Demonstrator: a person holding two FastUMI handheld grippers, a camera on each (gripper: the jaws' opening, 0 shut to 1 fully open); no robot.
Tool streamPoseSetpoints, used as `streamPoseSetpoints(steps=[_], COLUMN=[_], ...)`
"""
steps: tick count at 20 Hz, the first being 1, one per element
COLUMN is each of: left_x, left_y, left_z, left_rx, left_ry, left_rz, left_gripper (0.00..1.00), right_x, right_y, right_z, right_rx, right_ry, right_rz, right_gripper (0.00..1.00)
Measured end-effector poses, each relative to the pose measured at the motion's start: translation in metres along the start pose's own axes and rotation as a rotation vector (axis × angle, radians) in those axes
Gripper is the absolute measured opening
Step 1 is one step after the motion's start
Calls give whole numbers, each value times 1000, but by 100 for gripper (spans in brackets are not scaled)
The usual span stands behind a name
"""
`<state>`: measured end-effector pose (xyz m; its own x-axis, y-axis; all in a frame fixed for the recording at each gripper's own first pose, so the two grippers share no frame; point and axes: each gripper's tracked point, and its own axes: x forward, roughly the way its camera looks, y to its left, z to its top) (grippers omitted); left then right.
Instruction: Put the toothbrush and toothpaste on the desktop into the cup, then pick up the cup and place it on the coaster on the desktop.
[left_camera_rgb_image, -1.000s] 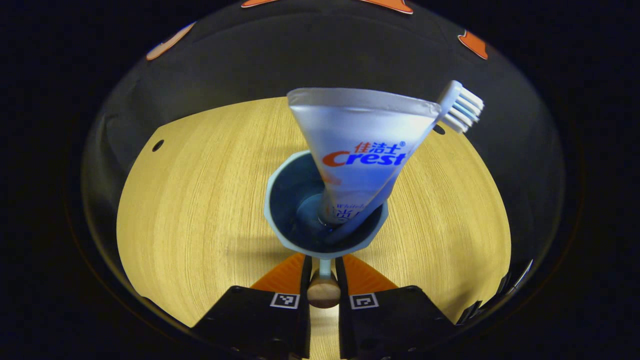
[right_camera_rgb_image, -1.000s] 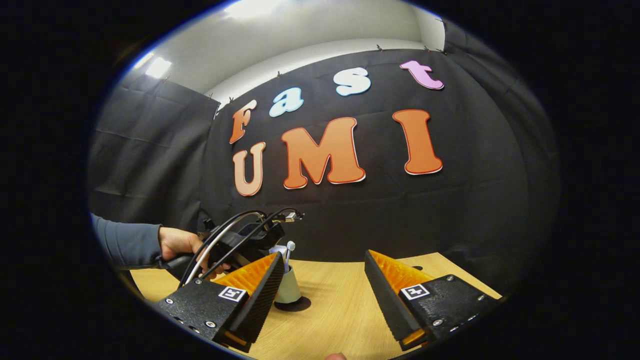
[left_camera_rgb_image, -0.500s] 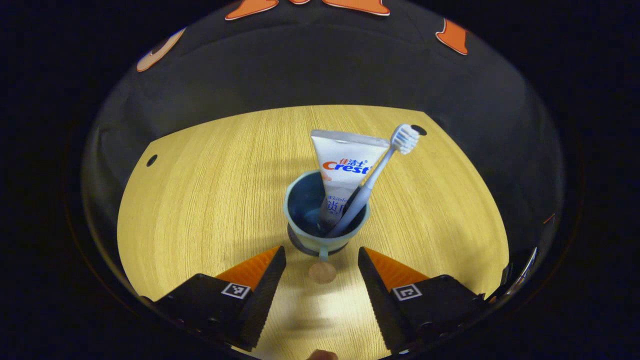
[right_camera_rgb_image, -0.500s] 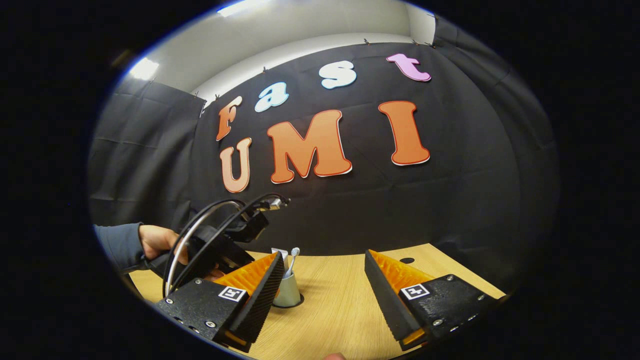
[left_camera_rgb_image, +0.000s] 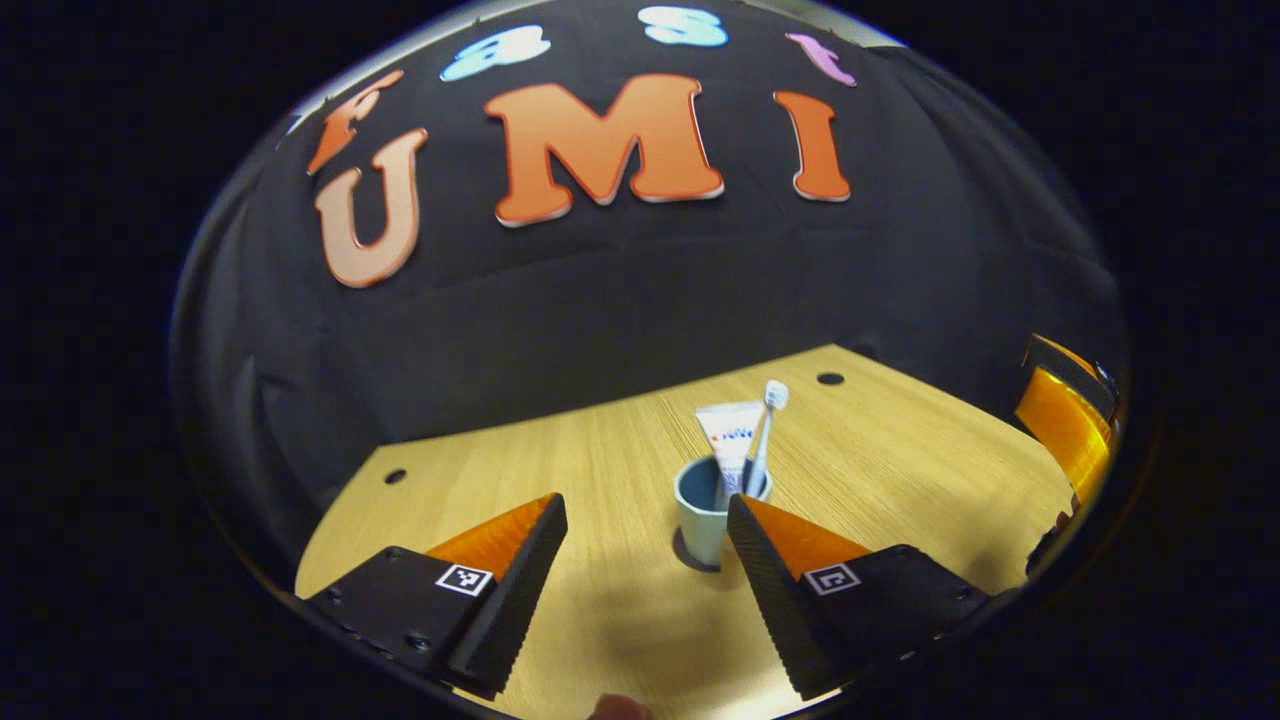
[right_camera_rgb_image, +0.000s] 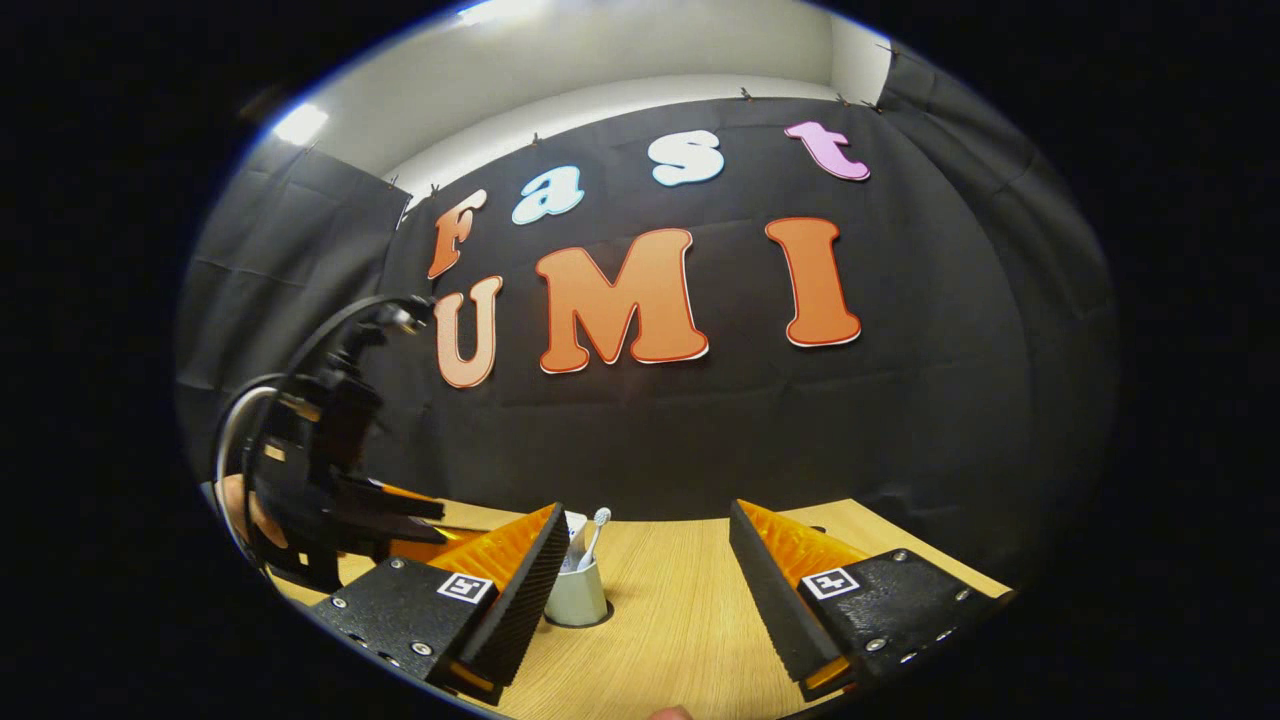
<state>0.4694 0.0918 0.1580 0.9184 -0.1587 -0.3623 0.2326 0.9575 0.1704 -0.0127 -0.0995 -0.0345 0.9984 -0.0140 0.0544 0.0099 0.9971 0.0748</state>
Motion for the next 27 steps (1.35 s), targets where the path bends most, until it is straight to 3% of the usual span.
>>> streamPoseSetpoints(steps=[4, 7, 11, 14, 17, 18, 19, 20, 21, 27], left_x=[-9, -11, -14, -15, -18, -20, -22, -25, -26, -30], left_y=[8, 6, 11, 7, 11, 13, 13, 14, 14, 18], left_z=[16, 32, 38, 41, 39, 37, 37, 36, 36, 33], left_rx=[2, -51, -114, -179, -188, -190, -195, -198, -200, -202], left_ry=[-158, -219, -265, -271, -271, -269, -273, -274, -276, -281], left_rz=[118, 126, 149, 156, 177, 181, 184, 186, 189, 202], left_gripper=[96, 100, 96, 96, 96, 100, 96, 100, 96, 96], right_x=[0, -5, -6, -7, -6, -7, -7, -7, -7, -13], right_y=[16, 39, 66, 81, 91, 94, 97, 99, 100, 106], right_z=[-3, -9, -5, 1, 2, 2, 1, 1, -1, -3], right_rx=[-30, -30, -65, -74, -74, -73, -73, -74, -76, -91], right_ry=[-18, 8, 15, 12, 11, 15, 18, 21, 25, 29], right_rz=[-33, -5, 32, 48, 61, 66, 68, 75, 74, 93], right_gripper=[96, 96, 96, 96, 96, 96, 96, 96, 96, 96])
